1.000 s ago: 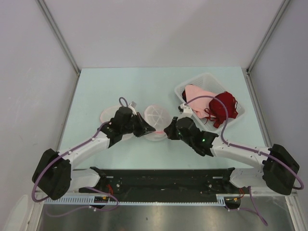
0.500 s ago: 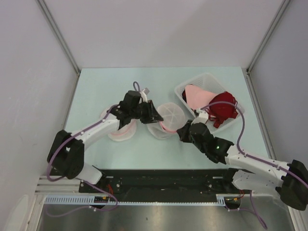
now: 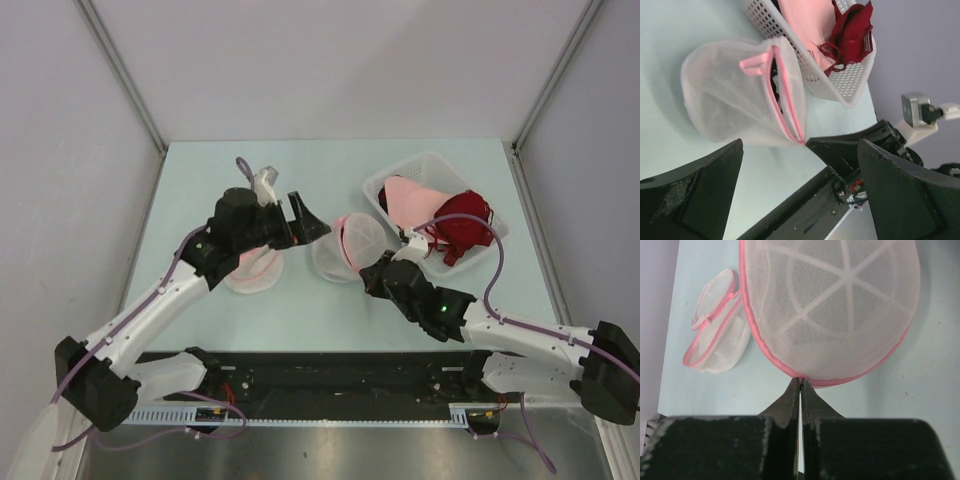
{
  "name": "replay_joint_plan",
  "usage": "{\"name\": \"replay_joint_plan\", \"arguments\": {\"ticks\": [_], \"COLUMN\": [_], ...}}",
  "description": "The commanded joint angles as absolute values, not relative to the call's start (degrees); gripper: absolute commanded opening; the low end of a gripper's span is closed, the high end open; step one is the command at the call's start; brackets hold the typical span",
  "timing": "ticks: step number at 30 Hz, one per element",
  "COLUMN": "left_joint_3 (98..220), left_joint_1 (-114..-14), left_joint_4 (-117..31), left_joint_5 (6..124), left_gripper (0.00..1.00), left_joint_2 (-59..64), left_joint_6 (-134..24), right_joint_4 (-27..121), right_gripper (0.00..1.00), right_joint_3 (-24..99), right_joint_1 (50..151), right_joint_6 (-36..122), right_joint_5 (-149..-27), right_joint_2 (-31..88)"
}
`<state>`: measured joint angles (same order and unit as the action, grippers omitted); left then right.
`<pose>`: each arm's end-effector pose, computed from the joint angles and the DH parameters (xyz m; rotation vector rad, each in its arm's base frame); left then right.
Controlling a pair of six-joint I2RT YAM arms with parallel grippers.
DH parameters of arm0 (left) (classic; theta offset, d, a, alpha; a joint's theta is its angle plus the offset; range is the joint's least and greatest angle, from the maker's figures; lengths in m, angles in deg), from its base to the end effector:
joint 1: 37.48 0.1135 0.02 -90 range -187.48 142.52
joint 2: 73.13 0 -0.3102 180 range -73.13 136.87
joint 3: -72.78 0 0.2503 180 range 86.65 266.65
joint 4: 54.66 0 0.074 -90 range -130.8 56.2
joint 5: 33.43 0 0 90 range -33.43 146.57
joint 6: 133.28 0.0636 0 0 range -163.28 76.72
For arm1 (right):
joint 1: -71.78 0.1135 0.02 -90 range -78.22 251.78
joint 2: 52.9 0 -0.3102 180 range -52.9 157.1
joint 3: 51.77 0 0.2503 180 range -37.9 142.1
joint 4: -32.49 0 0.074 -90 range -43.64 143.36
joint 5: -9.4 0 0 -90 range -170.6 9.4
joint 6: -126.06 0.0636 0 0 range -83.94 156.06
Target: Unzip the laundry bag and remove the bra
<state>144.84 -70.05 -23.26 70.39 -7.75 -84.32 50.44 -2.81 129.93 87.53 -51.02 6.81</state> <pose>0.2132 -0.1542 0.3678 0.0077 2.1532 -1.0321 0.1443 0.1727 0.2726 0.2002 2.0594 0.6789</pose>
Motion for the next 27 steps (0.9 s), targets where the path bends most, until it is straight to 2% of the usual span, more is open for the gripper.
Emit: {"name": "replay_joint_plan", "arguments": {"ticks": [1, 4, 14, 17, 18, 20, 21, 23, 24, 25, 27], "left_joint_3": [135.98, 133.5, 132.08, 133.84, 134.1, 134.28, 134.46, 135.25, 135.77, 136.91, 137.88], "left_joint_1": [-73.07, -74.39, -76.41, -76.85, -76.85, -76.85, -76.85, -76.68, -76.5, -76.07, -75.19], "left_joint_4": [-26.54, -31.29, -43.7, -44.4, -44.57, -44.93, -44.67, -41.87, -41.24, -39.06, -36.42], "left_joint_5": [71.95, 73.08, 71.68, 71.51, 71.59, 72.21, 72.21, 70.73, 70.28, 70.02, 70.62], "left_gripper": [1.0, 0.99, 0.96, 0.88, 0.77, 0.62, 0.44, 0.27, 0.05, 0.0, 0.0], "left_joint_2": [-9.58, -8.54, -0.01, 3.24, 4.12, 5.96, 6.23, 5.97, 5.62, 5.18, 3.52], "left_joint_6": [-90.73, -96.61, -101.29, -100.68, -100.76, -101.2, -101.12, -100.42, -99.72, -98.32, -96.55], "right_joint_4": [46.98, 44.43, 45.39, 45.66, 45.75, 46.09, 46.18, 49.23, 50.31, 50.84, 53.12], "right_gripper": [0.0, 0.0, 0.0, 0.0, 0.0, 0.0, 0.0, 0.0, 0.0, 0.0, 0.0], "right_joint_3": [-0.72, -0.72, -0.64, -0.64, -0.64, -0.72, -0.72, -0.64, -0.81, -0.9, -1.69], "right_joint_1": [129.61, 129.35, 129.43, 129.43, 129.35, 129.43, 129.43, 129.35, 129.17, 128.91, 127.77], "right_joint_6": [88.88, 89.06, 90.11, 89.94, 90.11, 90.12, 90.2, 90.2, 90.2, 89.51, 86.95], "right_joint_5": [-49.14, -50.02, -50.72, -50.81, -50.81, -50.81, -50.81, -50.02, -49.58, -49.58, -48.97], "right_joint_2": [8.8, 9.77, 10.12, 9.95, 9.95, 9.95, 9.77, 9.51, 8.72, 8.28, 7.05]}}
